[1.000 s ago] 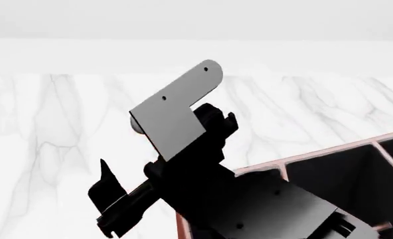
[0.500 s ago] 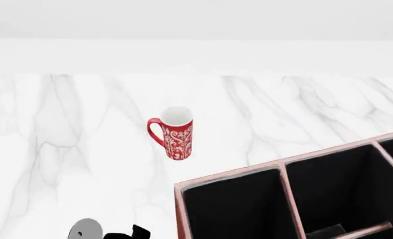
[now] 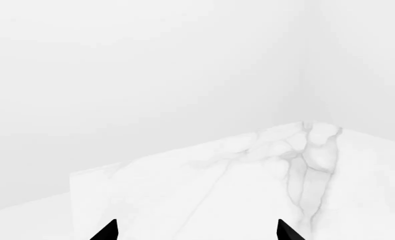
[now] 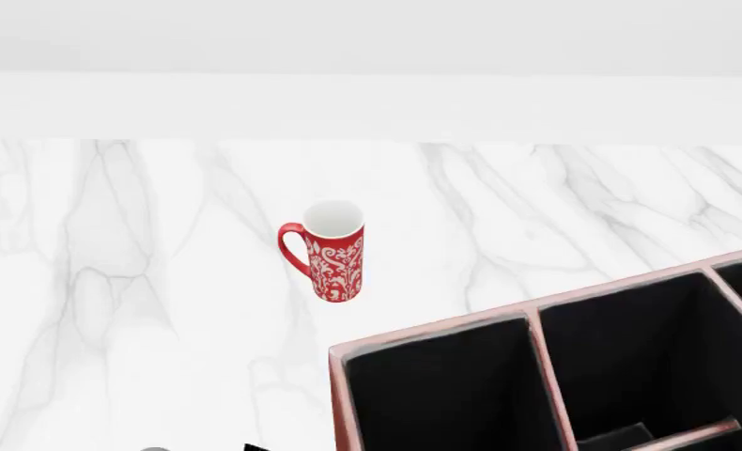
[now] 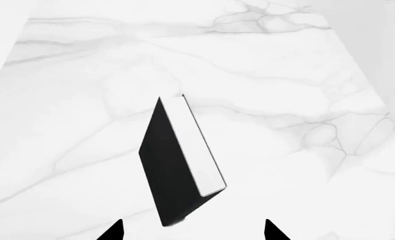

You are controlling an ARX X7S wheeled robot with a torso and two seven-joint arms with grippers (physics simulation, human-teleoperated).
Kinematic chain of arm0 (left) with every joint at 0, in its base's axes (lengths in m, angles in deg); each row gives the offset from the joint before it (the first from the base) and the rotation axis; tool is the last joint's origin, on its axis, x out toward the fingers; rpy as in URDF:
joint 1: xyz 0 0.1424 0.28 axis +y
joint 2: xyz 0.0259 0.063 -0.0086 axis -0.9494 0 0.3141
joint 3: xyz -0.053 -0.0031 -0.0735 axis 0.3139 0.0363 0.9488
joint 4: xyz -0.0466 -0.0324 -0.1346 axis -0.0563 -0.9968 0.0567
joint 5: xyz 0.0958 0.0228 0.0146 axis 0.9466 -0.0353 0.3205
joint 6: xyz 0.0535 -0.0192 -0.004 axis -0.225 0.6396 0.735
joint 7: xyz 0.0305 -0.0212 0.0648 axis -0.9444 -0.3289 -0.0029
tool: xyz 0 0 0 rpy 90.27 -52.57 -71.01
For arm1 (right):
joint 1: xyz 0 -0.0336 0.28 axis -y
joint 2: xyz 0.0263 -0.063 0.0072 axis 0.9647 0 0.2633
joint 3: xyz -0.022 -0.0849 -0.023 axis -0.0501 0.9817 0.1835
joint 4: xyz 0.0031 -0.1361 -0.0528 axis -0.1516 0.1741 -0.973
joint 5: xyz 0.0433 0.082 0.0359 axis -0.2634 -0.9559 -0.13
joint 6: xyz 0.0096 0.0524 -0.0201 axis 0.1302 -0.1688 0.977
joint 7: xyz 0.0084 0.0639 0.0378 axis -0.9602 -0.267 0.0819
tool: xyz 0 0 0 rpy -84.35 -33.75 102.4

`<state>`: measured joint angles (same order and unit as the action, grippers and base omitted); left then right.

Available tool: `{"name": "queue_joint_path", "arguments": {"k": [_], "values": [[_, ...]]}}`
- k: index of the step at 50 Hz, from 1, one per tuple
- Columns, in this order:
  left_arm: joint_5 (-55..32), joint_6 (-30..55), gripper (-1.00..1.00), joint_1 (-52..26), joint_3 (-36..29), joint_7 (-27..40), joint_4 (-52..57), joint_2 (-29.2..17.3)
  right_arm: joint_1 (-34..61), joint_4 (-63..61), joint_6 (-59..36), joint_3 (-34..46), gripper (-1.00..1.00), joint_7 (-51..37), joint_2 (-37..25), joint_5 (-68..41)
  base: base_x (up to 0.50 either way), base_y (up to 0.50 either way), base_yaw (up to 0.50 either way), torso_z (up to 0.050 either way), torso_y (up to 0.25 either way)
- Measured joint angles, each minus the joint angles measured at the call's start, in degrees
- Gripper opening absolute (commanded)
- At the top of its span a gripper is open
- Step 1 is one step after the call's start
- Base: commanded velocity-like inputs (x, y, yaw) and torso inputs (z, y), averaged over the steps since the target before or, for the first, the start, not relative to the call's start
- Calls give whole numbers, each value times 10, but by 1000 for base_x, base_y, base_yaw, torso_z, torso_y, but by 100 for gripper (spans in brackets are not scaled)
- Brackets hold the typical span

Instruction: Pick up the book and place it in the right compartment of the caddy.

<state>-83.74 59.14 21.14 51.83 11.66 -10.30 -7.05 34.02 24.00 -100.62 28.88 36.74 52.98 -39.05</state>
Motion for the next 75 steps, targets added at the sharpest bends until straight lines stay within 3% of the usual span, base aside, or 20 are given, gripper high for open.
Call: {"name": "queue_joint_path", "arguments": {"k": [75], "values": [[10, -15, 100, 0, -9, -6, -26, 2, -14, 291, 246, 112, 100, 69, 79, 117, 0, 0, 0, 0, 0]]}}
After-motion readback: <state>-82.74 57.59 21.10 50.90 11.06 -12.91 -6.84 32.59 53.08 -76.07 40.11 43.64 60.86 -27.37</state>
